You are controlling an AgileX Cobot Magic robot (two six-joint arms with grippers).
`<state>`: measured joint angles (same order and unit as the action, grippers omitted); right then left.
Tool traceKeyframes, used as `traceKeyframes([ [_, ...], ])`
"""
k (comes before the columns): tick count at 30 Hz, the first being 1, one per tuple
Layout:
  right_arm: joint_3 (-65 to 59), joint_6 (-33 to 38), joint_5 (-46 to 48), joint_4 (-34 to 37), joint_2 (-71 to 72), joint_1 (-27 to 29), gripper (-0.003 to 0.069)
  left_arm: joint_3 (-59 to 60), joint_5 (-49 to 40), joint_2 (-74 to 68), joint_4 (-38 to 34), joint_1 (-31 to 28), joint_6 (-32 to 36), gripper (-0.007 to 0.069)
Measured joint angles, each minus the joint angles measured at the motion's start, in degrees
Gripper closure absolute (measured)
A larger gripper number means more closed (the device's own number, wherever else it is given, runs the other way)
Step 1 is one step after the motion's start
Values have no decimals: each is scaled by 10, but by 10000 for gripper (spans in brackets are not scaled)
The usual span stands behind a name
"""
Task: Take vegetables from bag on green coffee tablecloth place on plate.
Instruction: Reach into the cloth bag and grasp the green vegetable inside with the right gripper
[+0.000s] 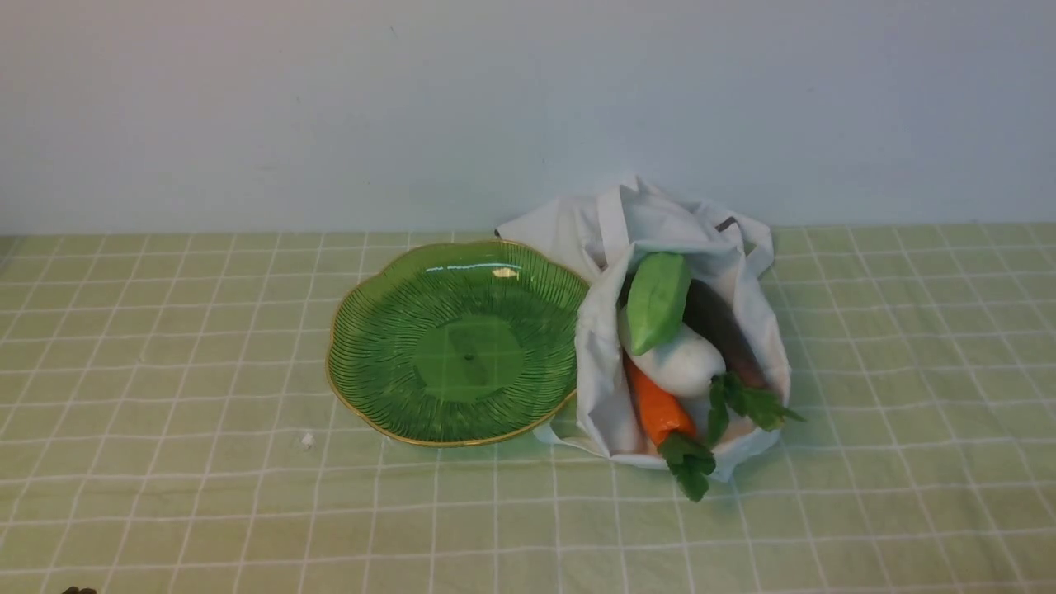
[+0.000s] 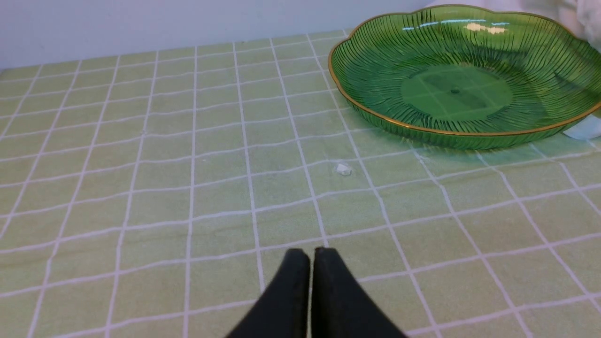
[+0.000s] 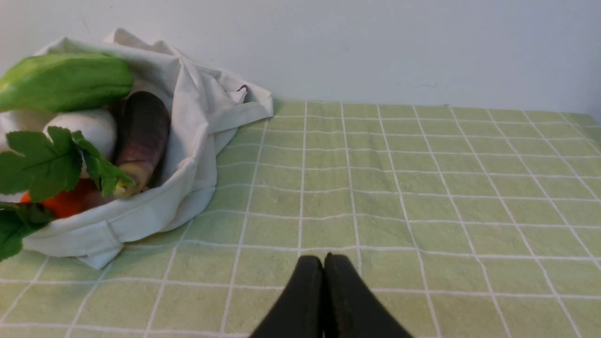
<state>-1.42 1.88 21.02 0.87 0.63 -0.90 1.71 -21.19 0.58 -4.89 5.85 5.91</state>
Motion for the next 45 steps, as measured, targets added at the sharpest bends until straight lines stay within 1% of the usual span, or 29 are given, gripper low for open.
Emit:
traceKeyframes([
  [4, 0, -2, -1, 2, 0, 0, 676, 0, 0, 0, 0, 0, 0, 629],
  [6, 0, -38, -8, 40, 0, 0, 676, 0, 0, 0, 0, 0, 0, 629],
  [7, -1, -71, -14, 85, 0, 0, 676, 0, 0, 0, 0, 0, 0, 629],
  [8, -1, -78, -16, 106, 0, 0, 676, 0, 0, 0, 0, 0, 0, 629],
  [9, -2, -108, -20, 139, 0, 0, 676, 0, 0, 0, 0, 0, 0, 629],
  [10, -2, -168, -28, 230, 0, 0, 676, 0, 0, 0, 0, 0, 0, 629],
  [12, -2, -217, -34, 328, 0, 0, 676, 0, 0, 0, 0, 0, 0, 629],
  [15, -2, -240, -34, 396, 0, 0, 676, 0, 0, 0, 0, 0, 0, 629],
  [20, -2, -227, -37, 413, 0, 0, 676, 0, 0, 0, 0, 0, 0, 629],
  [22, 11, -191, -31, 408, 0, -1, 676, 0, 0, 0, 0, 0, 0, 629],
  [24, 56, -128, -26, 389, 0, -5, 676, 0, 0, 0, 0, 0, 0, 629],
  [27, 160, -19, -25, 339, -15, -9, 676, 0, 0, 0, 0, 0, 0, 629],
  [29, 213, 22, -17, 318, -36, -9, 676, 0, 0, 0, 0, 0, 0, 629],
  [30, 266, 52, 8, 292, -74, -10, 676, 0, 0, 0, 0, 0, 0, 629],
  [32, 318, 73, 64, 262, -139, -10, 676, 0, 0, 0, 0, 0, 0, 629],
  [33, 323, 73, 64, 262, -146, -10, 676, 0, 0, 0, 0, 0, 0, 629],
  [34, 341, 74, 96, 252, -180, -10, 676, 0, 0, 0, 0, 0, 0, 629],
  [35, 363, 74, 156, 241, -240, -10, 676, 0, 0, 0, 0, 0, 0, 629],
  [37, 375, 72, 212, 239, -324, -10, 676, 0, 0, 0, 0, 0, 0, 629],
  [39, 382, 71, 252, 249, -423, -10, 676, 0, 0, 0, 0, 0, 0, 629],
  [40, 389, 70, 260, 265, -476, -10, 674, 0, 0, 0, 0, 0, 0, 629],
  [42, 399, 75, 264, 291, -539, -10, 669, 0, 0, 0, 0, 0, 0, 629],
  [44, 418, 96, 266, 328, -614, -11, 655, 0, 0, 0, 0, 0, 0, 629],
  [45, 418, 100, 267, 332, -623, -11, 653, 0, 0, 0, 0, 0, 0, 629],
])
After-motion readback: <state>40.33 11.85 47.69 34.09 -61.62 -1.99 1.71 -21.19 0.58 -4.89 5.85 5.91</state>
